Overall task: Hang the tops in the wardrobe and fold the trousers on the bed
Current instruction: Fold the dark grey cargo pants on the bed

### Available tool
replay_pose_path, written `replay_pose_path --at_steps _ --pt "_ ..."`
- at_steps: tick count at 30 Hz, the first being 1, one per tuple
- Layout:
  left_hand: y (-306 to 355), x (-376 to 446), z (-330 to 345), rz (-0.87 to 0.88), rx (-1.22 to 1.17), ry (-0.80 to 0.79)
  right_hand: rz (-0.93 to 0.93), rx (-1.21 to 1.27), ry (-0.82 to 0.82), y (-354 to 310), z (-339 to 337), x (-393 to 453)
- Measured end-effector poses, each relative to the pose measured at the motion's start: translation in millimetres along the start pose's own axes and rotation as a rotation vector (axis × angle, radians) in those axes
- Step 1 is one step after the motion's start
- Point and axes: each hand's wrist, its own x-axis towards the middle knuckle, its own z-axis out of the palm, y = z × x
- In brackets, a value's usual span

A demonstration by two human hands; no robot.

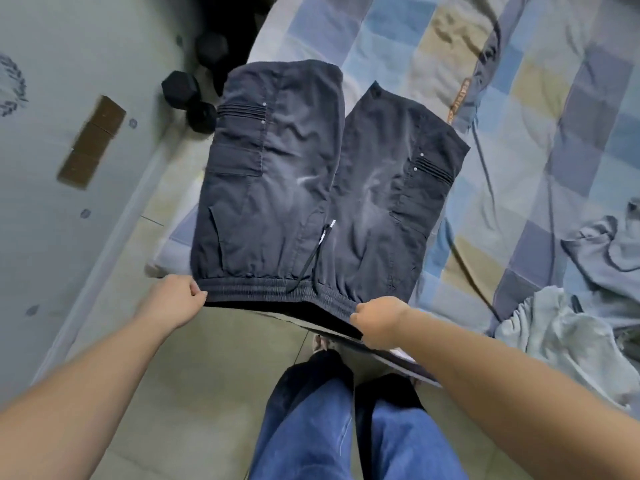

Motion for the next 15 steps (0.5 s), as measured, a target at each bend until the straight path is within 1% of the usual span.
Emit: replay_pose_path --at_steps 3,7,11,13,15 --pt "3.2 12.4 -8.3 -0.015 -0.104 0.063 0.031 0.125 0.096 8.1 -50.7 31.8" --pt "0.1 44.9 -5.1 -0.031 -0.292 0.12 0.111 0.273 0.321 18.5 -134.1 98.9" --pt "-3.9 64.8 11.3 -0.018 -0.503 0.11 0.164 0.376 0.481 15.7 -207.8 162.0" --pt "-4.9 69.5 20.9 -0.021 -0.523 0.147 0.15 0.381 0.529 7.3 -235.5 190.7" --pt "-7.9 73.0 31.4 -0.022 -0.513 0.219 0.133 0.362 0.548 -3.8 -255.8 215.4"
